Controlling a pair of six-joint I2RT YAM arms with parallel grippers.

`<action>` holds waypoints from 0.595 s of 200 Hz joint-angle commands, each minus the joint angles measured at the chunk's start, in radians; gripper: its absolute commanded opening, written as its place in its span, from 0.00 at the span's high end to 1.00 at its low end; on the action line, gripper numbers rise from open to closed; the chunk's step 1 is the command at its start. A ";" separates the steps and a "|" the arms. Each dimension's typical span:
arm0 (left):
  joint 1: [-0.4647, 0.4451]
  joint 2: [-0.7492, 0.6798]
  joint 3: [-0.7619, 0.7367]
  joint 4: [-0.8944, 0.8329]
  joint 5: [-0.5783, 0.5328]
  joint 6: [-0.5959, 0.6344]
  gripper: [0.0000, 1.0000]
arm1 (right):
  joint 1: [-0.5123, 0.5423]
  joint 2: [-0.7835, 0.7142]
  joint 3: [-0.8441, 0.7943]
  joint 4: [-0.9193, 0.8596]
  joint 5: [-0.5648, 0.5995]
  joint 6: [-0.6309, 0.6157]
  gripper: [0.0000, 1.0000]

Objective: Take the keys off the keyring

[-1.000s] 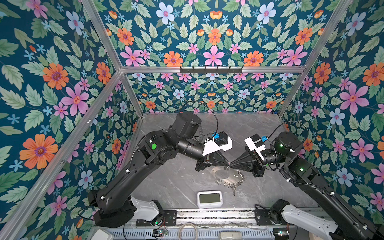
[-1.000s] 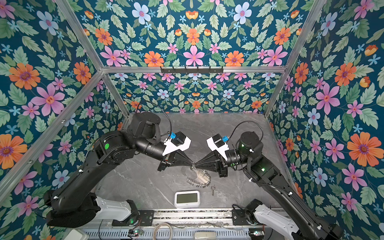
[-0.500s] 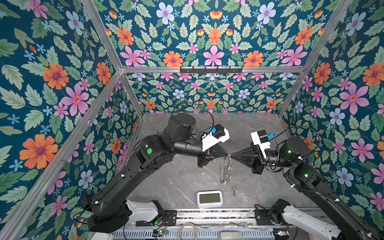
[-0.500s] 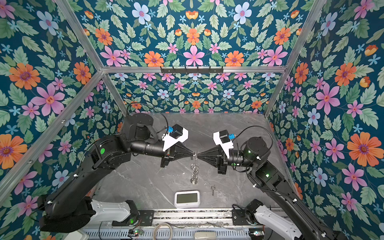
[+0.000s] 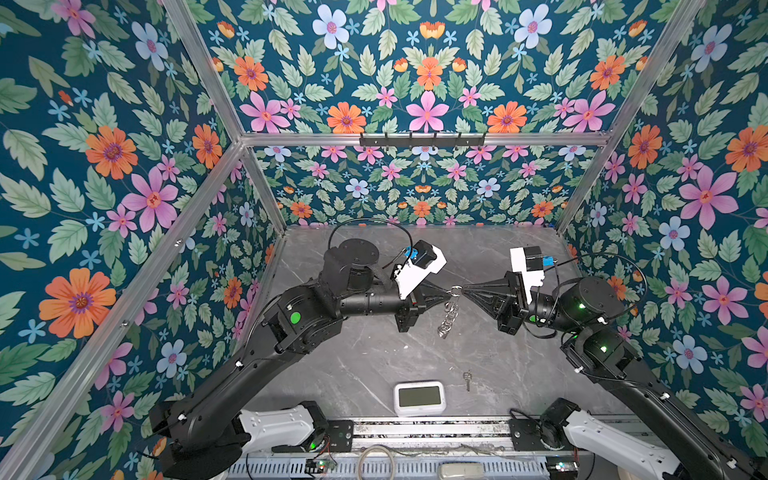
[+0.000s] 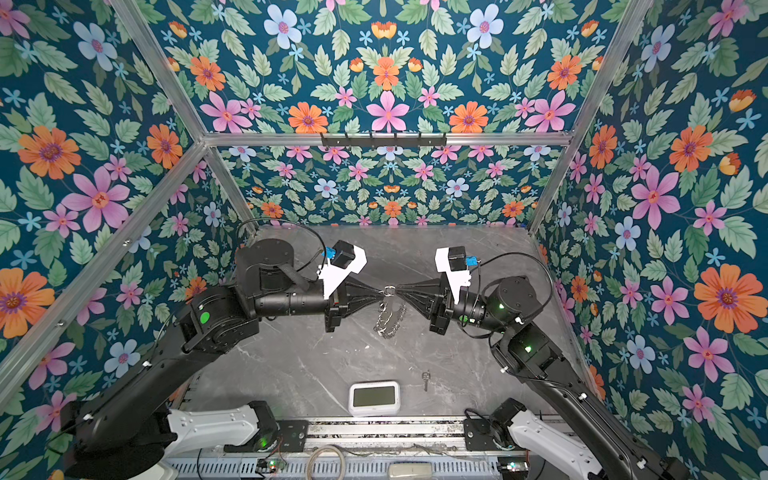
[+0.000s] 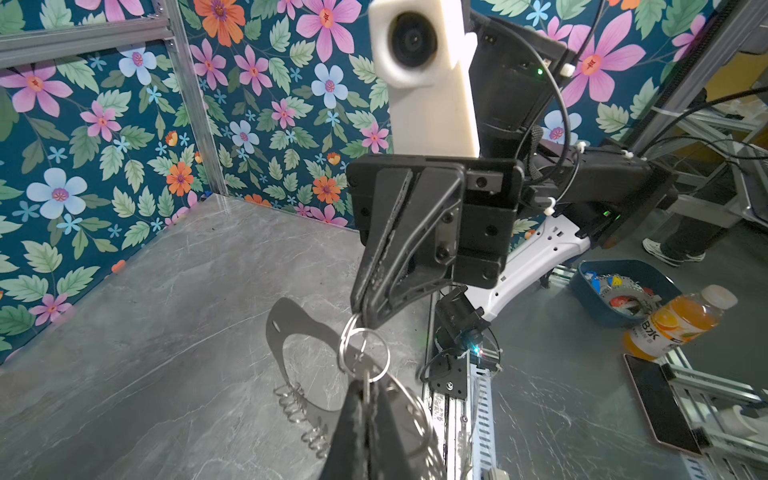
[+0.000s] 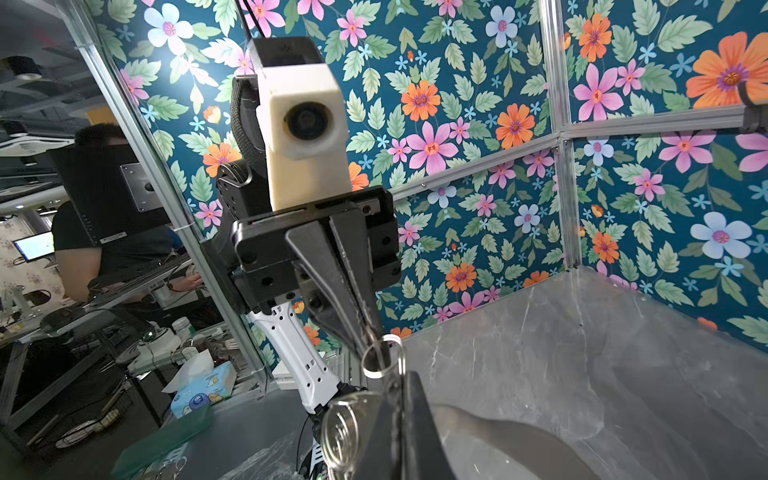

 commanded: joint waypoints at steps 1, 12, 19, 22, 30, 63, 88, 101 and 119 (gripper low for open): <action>0.000 0.001 0.020 0.028 -0.043 0.001 1.00 | 0.000 -0.011 0.007 0.053 0.013 0.006 1.00; 0.000 0.006 0.026 0.013 -0.052 0.007 1.00 | 0.001 -0.018 0.005 0.059 0.019 0.010 1.00; 0.000 0.009 0.026 0.009 -0.050 0.007 1.00 | 0.001 -0.018 0.004 0.065 0.017 0.014 1.00; 0.000 0.011 0.026 0.008 -0.045 0.009 1.00 | 0.001 -0.018 0.004 0.066 0.019 0.015 1.00; 0.000 0.016 0.024 0.004 -0.034 0.011 1.00 | 0.001 -0.018 0.002 0.077 0.024 0.023 1.00; 0.000 0.029 0.016 -0.006 -0.039 0.011 1.00 | 0.002 -0.018 0.006 0.102 0.029 0.029 1.00; 0.000 0.025 0.009 -0.011 -0.025 0.006 1.00 | 0.001 -0.021 0.011 0.113 0.037 0.029 1.00; 0.000 0.021 0.001 -0.010 -0.017 0.004 1.00 | 0.001 -0.018 0.010 0.125 0.034 0.034 1.00; 0.000 0.020 -0.005 -0.008 -0.010 0.005 1.00 | 0.001 -0.014 0.015 0.125 0.036 0.031 1.00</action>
